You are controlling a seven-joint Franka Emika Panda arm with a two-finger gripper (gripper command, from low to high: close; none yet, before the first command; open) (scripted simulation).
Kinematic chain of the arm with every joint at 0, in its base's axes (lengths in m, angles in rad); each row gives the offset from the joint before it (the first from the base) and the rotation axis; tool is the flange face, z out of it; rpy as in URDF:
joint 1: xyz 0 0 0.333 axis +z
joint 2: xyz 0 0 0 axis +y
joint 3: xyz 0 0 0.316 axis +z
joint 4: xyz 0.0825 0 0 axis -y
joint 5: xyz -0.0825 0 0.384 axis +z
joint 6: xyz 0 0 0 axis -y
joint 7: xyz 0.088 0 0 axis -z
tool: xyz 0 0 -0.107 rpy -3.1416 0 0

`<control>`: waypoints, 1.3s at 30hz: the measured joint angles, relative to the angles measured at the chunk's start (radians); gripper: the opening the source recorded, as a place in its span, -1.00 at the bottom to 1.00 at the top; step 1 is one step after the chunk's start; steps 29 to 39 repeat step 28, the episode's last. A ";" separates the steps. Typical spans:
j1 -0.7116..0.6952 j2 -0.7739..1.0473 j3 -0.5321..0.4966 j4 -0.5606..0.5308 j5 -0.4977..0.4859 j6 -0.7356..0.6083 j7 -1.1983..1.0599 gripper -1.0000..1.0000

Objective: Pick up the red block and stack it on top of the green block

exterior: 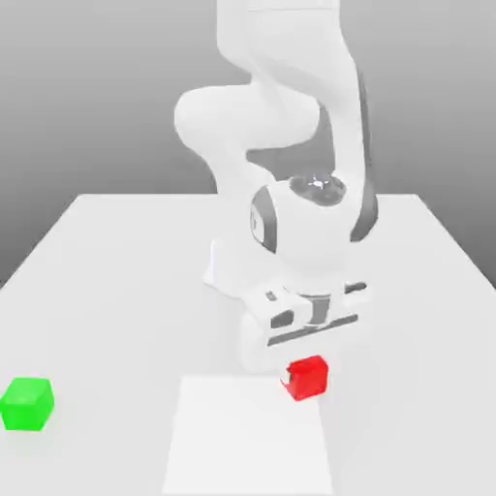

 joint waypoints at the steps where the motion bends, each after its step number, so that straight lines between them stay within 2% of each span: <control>1: -0.001 -0.033 0.003 -0.005 0.009 -0.028 -0.006 -1.00; 7: -0.020 -0.202 -0.027 -0.003 0.042 -0.202 -0.033 -1.00; 19: -0.556 -0.011 -0.326 0.400 0.105 -0.420 -0.124 -1.00; 24: -0.619 0.147 -0.295 0.444 0.199 -0.311 -0.195 -1.00; 25: -0.627 0.170 -0.284 0.446 0.215 -0.291 -0.207 1.00; 39: -0.627 0.170 -0.284 0.446 0.215 -0.291 -0.207 1.00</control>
